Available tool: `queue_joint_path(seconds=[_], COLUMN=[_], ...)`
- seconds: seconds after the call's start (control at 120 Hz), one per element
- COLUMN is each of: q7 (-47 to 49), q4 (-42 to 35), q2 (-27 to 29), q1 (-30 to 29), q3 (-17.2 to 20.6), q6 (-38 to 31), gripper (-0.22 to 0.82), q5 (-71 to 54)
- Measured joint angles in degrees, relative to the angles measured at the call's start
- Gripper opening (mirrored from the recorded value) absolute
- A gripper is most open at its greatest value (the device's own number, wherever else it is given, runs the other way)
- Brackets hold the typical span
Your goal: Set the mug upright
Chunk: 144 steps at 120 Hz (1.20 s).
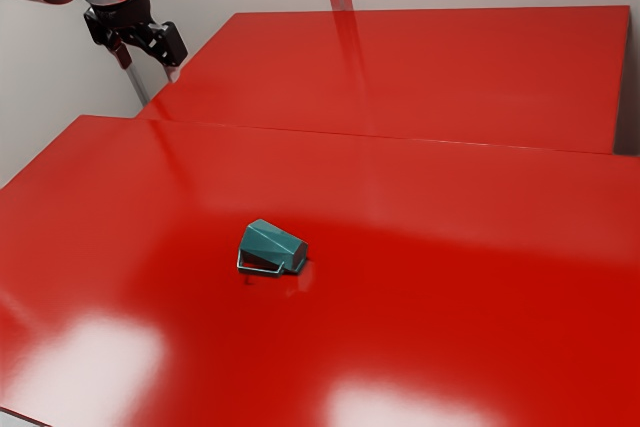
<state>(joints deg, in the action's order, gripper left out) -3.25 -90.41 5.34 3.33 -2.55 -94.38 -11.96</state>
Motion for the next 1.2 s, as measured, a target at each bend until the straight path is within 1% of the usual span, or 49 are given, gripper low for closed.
queue_joint_path(seconds=[0.275, 0.333, 0.5, 0.6, 0.767, 0.917, 1.017, 1.2], q7=[-0.4, -0.5, -0.6, -0.7, -0.8, -0.9, -1.1, -1.5], q4=[-0.6, -1.9, -3.5, -4.6, -8.8, -11.0, -11.2, -11.1], q2=[-0.1, -0.2, -1.9, -3.9, -7.0, -12.0, -15.8, -21.0], q1=[-0.1, -0.1, -1.1, -3.6, -8.1, -12.2, -13.4, -14.1], q3=[-0.1, -0.2, -0.5, -0.7, -1.1, -1.4, -1.4, -1.4], q6=[-0.1, -0.2, -0.4, -0.5, -0.6, -0.6, -0.6, -0.6], gripper=[0.6, 0.6, 0.6, 0.6, 0.6, 0.6, 0.6, 0.6], q5=[0.0, 0.0, 2.4, 9.1, 18.9, 25.7, 29.8, 37.4])
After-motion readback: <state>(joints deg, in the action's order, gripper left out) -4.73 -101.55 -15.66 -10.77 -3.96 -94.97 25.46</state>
